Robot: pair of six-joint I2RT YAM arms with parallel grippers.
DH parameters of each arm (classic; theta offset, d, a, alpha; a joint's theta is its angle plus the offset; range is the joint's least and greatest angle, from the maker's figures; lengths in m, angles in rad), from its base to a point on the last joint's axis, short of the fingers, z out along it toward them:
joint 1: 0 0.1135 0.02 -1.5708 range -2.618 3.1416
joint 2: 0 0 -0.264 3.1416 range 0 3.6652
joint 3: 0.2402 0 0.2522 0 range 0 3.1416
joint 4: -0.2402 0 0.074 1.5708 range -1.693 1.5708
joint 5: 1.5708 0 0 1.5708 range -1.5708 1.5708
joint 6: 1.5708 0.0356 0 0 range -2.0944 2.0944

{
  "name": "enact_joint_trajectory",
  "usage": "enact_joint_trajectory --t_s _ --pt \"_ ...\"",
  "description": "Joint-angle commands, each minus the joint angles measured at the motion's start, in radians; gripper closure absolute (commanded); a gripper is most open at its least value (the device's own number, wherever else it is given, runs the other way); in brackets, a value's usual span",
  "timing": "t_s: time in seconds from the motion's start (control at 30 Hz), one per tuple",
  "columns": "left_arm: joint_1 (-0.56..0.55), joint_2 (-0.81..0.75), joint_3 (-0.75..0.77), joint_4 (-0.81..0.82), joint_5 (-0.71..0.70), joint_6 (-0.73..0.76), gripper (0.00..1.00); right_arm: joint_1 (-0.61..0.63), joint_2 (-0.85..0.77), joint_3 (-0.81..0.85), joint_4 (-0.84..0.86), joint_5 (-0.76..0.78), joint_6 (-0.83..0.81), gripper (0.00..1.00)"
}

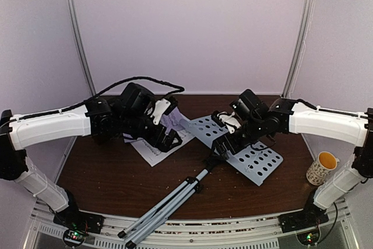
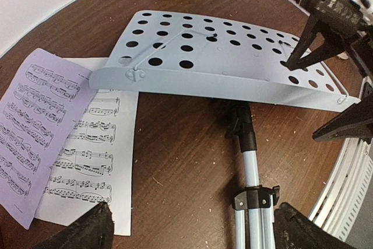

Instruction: Set up the instrument practice props

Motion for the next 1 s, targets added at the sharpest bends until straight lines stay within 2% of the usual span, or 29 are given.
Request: enact_joint_trajectory --t_s 0.0,0.23,0.43,0.57,0.97 --pt "0.004 -0.054 -0.034 0.082 -0.014 -0.006 0.02 0.005 0.061 0.064 -0.067 0.011 -0.023 0.0" --pt "0.005 -0.068 -0.059 0.112 -0.007 -0.006 0.02 0.004 0.107 0.083 -0.088 -0.005 -0.022 0.02" --pt "0.004 -0.08 -0.081 0.13 -0.009 -0.011 0.02 0.004 0.164 0.118 -0.116 -0.024 -0.025 0.22" --pt "0.004 -0.076 -0.087 0.129 -0.015 -0.011 0.02 0.003 0.181 0.123 -0.125 -0.032 -0.026 0.43" --pt "0.004 -0.062 -0.073 0.122 -0.036 -0.01 0.02 -0.022 0.212 0.11 -0.132 -0.058 -0.038 0.79"
